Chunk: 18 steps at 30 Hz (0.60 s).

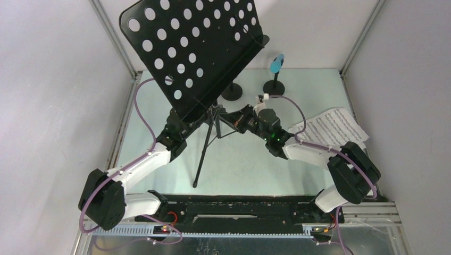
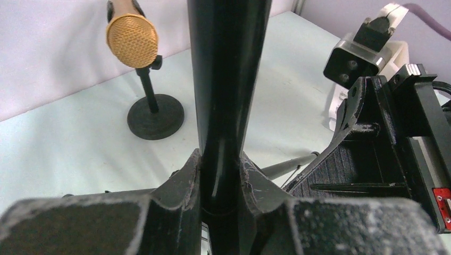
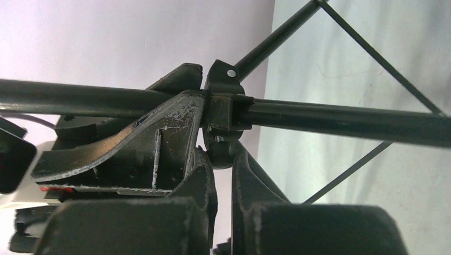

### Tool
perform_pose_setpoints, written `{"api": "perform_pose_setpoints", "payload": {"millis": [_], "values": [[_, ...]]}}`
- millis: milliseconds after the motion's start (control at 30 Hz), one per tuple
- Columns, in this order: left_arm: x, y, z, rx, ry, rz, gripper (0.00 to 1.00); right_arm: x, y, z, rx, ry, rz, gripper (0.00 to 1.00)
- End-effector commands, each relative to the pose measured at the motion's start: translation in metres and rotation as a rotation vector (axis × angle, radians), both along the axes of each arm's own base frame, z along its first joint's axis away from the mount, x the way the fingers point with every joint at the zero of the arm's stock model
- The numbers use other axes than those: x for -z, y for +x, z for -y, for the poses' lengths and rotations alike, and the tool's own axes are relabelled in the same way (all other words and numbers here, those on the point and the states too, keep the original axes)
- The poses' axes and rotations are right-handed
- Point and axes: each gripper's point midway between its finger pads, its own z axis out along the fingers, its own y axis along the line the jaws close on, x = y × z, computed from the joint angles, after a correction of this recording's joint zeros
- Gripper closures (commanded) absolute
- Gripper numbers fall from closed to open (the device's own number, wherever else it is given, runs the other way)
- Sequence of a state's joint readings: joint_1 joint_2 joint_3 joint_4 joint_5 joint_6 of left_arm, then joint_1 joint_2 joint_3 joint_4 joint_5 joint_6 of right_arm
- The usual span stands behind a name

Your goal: Pack up the instrument practice props

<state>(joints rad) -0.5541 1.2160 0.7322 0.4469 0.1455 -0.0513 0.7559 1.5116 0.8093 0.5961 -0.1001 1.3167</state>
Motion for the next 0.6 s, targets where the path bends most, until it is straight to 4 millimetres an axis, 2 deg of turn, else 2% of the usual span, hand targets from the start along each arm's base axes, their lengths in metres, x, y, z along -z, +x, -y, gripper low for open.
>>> {"api": "perform_pose_setpoints", "payload": {"millis": [0, 133, 267, 567], "values": [[0.080, -0.038, 0.022, 0.144, 0.160, -0.248, 1.00, -0.032, -0.008, -0.030, -0.193, -0.050, 0.269, 1.00], [0.079, -0.039, 0.020, 0.139, 0.157, -0.240, 1.00, -0.028, -0.006, -0.027, -0.192, -0.261, 0.431, 1.00], [0.078, -0.041, 0.021, 0.148, 0.149, -0.235, 1.00, -0.016, -0.003, -0.020, -0.161, -0.601, 0.627, 1.00], [0.083, -0.044, 0.021, 0.157, 0.146, -0.241, 1.00, -0.022, -0.004, -0.013, -0.102, -1.080, 1.065, 1.00]]}}
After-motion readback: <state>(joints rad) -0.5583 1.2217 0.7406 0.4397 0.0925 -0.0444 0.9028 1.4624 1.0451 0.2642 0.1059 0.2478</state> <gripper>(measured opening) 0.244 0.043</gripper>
